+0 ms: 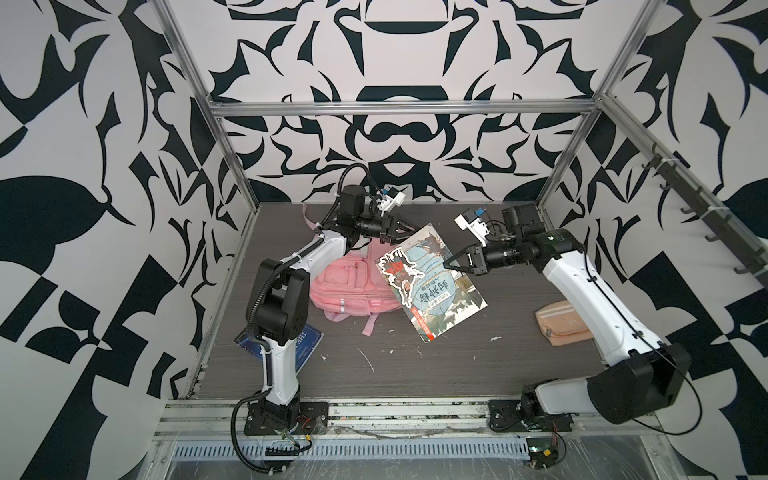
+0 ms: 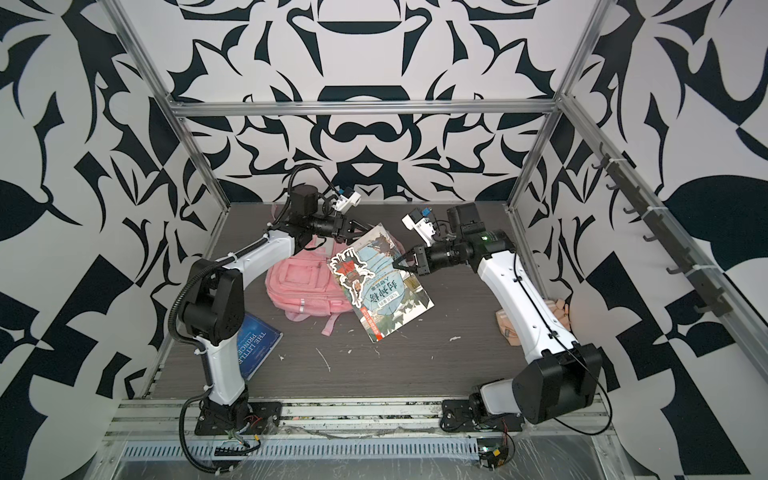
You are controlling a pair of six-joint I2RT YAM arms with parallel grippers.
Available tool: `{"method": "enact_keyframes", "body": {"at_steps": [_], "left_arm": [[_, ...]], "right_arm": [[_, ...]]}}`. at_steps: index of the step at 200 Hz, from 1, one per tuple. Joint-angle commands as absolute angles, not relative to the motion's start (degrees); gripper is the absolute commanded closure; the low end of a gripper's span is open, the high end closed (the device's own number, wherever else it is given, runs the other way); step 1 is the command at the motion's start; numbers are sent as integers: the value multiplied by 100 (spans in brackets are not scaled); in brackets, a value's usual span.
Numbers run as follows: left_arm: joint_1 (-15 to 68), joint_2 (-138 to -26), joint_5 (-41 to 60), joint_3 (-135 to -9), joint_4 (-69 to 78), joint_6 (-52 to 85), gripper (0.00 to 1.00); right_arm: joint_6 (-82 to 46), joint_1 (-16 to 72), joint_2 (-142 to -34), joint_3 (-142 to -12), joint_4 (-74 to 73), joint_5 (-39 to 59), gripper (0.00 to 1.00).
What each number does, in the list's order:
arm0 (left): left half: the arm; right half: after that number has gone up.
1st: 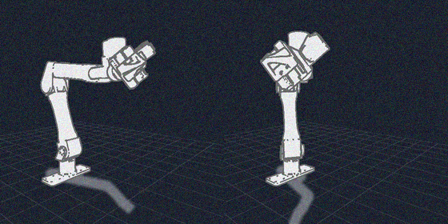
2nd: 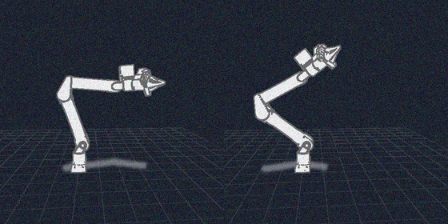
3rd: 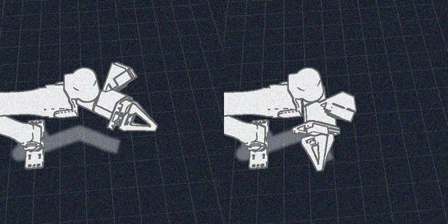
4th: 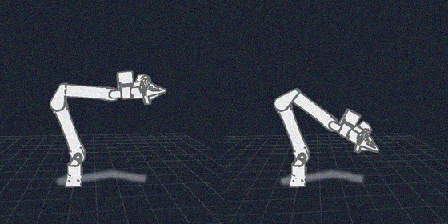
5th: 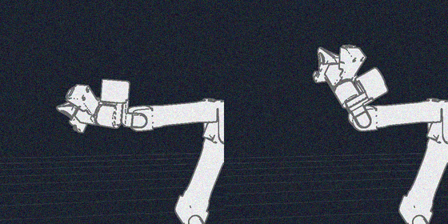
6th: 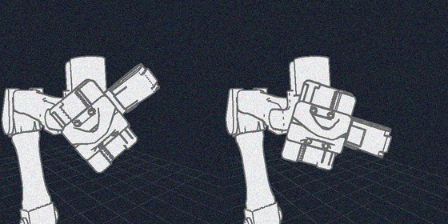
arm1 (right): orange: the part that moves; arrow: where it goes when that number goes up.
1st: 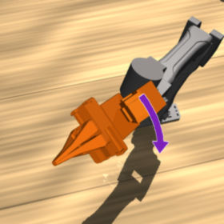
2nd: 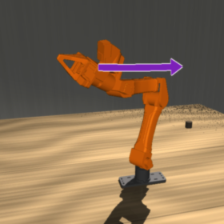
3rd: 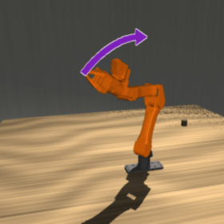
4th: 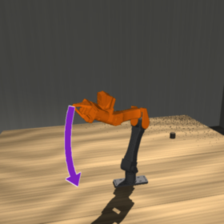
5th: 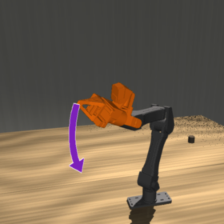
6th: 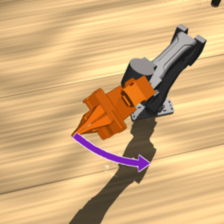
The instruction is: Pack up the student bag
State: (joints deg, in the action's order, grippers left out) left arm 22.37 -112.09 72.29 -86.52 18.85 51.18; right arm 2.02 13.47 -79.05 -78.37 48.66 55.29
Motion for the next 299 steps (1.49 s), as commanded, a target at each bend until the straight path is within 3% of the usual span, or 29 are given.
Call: {"method": "enact_keyframes", "body": {"at_steps": [1,20,27,31,38,47,72,111,136,162,176,204,247,272,291,299], "left_arm": [[2114,-11123,7376,-8742,3622,6183,42],[2110,-11207,7436,-8660,4250,6612,40],[2100,-11230,7466,-8609,4418,6750,35],[2101,-11247,7495,-8605,4498,6818,23],[2114,-11287,7559,-8583,4672,6969,13],[2142,-11349,7657,-8572,4996,7238,8],[2195,-11430,7768,-8531,5599,7757,0],[2318,-11250,7823,-8315,5266,7419,1],[2369,-10881,7726,-8011,4062,6360,1],[2575,-10438,7500,-8281,682,3742,1],[2636,-10388,7463,-8494,-252,3060,0],[2647,-10321,7509,-8495,-388,3015,14],[2716,-10263,7637,-8703,-579,3024,61],[2716,-10205,7629,-8717,-726,2954,100],[2707,-10127,7620,-8652,-763,2944,100],[2702,-10099,7619,-8631,-788,2951,100]], "right_arm": [[593,1332,-7776,-8035,5059,5309,100],[392,1329,-7886,-8124,5001,5447,100],[387,1328,-7896,-8102,5007,5409,100],[360,1334,-7885,-8080,4980,5431,100],[339,1340,-7867,-8028,4929,5461,100],[356,1329,-7821,-7994,4935,5437,100],[352,1324,-7751,-7997,4940,5442,100],[177,1321,-7730,-8076,4764,5567,100],[133,1326,-7700,-8128,4718,5637,100],[101,1324,-7748,-8187,4680,5762,100],[114,1324,-7762,-8222,4662,5774,100],[140,1318,-7861,-8286,4638,5812,100],[155,1306,-7948,-8332,4502,5879,100],[149,1304,-7928,-8449,4496,5772,100],[167,1301,-7860,-8546,4522,5566,100],[167,1299,-7836,-8571,4548,5454,91]]}}
